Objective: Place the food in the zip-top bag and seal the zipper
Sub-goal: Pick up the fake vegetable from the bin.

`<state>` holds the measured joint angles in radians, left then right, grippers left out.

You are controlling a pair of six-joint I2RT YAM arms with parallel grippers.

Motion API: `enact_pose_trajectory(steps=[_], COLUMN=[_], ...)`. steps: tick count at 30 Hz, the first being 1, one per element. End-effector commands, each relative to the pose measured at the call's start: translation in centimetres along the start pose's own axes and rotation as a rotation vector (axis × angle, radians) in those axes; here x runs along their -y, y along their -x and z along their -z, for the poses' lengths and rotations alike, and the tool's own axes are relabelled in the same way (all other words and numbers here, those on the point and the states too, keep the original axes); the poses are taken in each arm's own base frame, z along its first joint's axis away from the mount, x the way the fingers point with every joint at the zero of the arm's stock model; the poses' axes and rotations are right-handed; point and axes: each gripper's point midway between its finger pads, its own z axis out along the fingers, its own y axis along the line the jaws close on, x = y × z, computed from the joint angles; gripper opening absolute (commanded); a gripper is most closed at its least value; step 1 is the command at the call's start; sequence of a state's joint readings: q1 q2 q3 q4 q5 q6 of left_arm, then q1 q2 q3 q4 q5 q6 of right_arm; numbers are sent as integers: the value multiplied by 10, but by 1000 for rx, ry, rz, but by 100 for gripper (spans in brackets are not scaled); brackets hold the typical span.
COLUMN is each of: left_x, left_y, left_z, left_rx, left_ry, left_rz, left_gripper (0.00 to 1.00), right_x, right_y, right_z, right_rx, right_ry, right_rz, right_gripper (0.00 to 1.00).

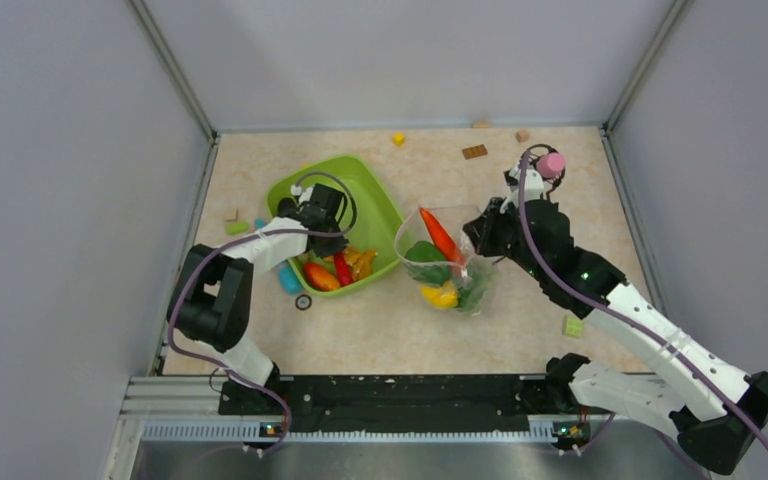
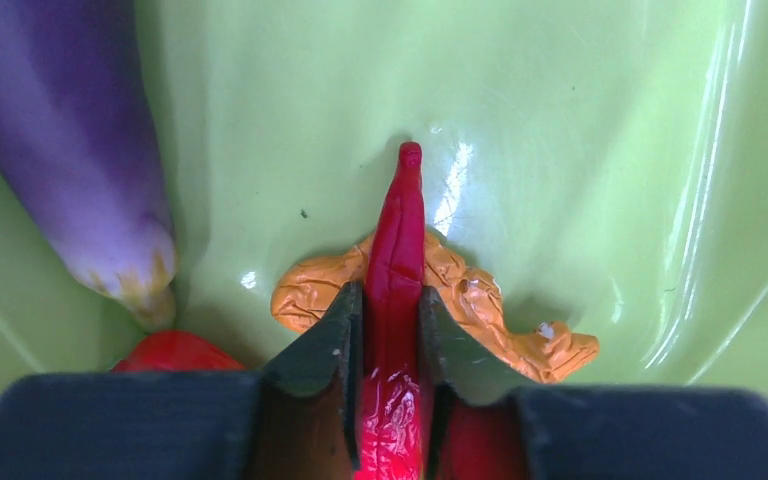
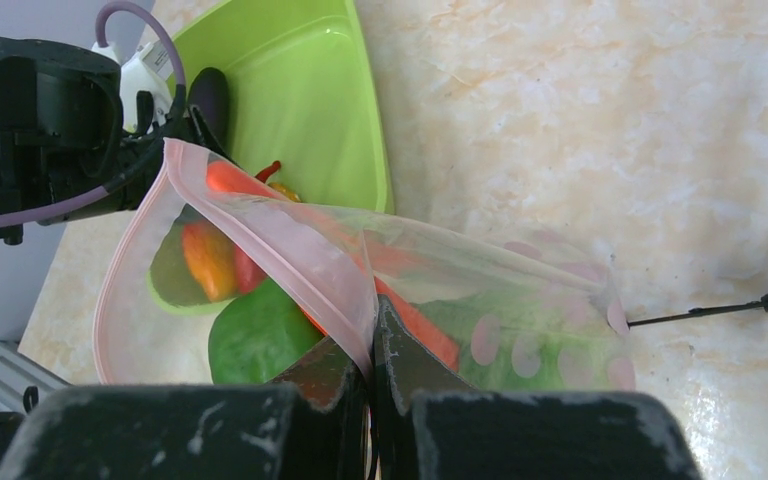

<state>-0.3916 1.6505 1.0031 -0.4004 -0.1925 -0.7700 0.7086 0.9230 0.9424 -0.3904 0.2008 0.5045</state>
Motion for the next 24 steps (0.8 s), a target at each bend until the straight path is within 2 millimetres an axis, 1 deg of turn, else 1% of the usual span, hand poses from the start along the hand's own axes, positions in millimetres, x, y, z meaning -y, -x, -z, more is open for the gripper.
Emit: enact_pose_trajectory(steps=[1, 2, 4, 7, 9, 10, 13, 16, 18, 19, 22, 23, 24], left_x=[6, 9, 11, 17, 24, 27, 35, 53, 67, 75, 93, 99, 106], left_y=[-9, -6, -1, 9, 21, 30, 63, 87, 101, 109, 118, 117, 110], left_z=[-2, 1, 5, 16, 28, 36, 69, 111, 144, 165, 225, 244, 265], left_rx=[-51, -43, -27, 5, 45, 77, 219, 345, 443, 504, 640, 674, 696], left_ry=[-27, -37, -42, -74, -106, -119, -173, -314, -443, -519, -730, -806, -898], left_rz=[2, -2, -1, 0, -1, 2, 22, 12, -29, -39, -74, -93, -129], left_gripper=[14, 11, 0, 0, 0, 0, 0, 0, 0, 0, 0, 0, 0], right_x=[3, 3, 4, 3, 5, 5, 7, 7, 8, 7, 7, 6, 5], right_y=[16, 16, 16, 17, 18, 18, 21, 22, 23, 24, 24, 25, 25], right_z=[4, 4, 4, 5, 5, 5, 7, 10, 11, 13, 14, 15, 15], right_rx=[63, 63, 65, 68, 75, 78, 92, 102, 108, 111, 115, 118, 122], right_ry=[-17, -16, -18, -15, -24, -26, -36, -34, -31, -29, -23, -18, -13], right_rz=[3, 3, 2, 3, 2, 2, -1, -5, -9, -11, -17, -19, -21], right_gripper=[0, 0, 0, 0, 0, 0, 0, 0, 0, 0, 0, 0, 0])
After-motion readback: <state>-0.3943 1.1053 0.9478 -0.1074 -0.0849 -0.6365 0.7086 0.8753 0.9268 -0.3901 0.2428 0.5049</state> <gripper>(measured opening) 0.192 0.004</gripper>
